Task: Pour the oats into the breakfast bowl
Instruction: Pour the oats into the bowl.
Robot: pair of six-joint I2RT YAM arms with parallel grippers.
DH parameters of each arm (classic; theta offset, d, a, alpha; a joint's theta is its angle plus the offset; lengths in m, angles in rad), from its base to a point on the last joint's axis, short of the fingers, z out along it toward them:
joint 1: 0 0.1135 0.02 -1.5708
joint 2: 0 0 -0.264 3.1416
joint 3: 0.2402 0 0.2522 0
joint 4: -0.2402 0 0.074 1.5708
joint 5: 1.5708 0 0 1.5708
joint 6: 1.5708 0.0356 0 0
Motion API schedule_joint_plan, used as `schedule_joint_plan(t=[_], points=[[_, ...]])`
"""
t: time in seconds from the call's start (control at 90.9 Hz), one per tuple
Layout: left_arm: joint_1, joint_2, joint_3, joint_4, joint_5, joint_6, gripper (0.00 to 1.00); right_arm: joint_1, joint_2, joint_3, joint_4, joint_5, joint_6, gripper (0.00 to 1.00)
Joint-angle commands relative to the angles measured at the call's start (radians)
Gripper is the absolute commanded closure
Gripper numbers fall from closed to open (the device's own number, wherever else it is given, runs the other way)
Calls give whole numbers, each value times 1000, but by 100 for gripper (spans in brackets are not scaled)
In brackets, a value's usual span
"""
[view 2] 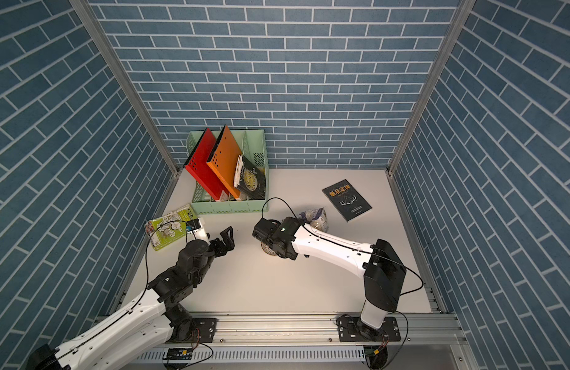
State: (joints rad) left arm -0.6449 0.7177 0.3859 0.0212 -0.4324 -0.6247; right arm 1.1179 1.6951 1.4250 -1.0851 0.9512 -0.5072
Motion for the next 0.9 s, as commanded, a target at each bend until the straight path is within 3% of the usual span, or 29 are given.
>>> schedule_joint_plan(t=[0.0, 0.891], points=[[10, 6, 25, 8, 9, 6, 1, 13, 4, 1, 16, 143, -30, 100], [9, 31, 49, -1, 14, 19, 1, 60, 19, -44, 82, 237, -80, 100]])
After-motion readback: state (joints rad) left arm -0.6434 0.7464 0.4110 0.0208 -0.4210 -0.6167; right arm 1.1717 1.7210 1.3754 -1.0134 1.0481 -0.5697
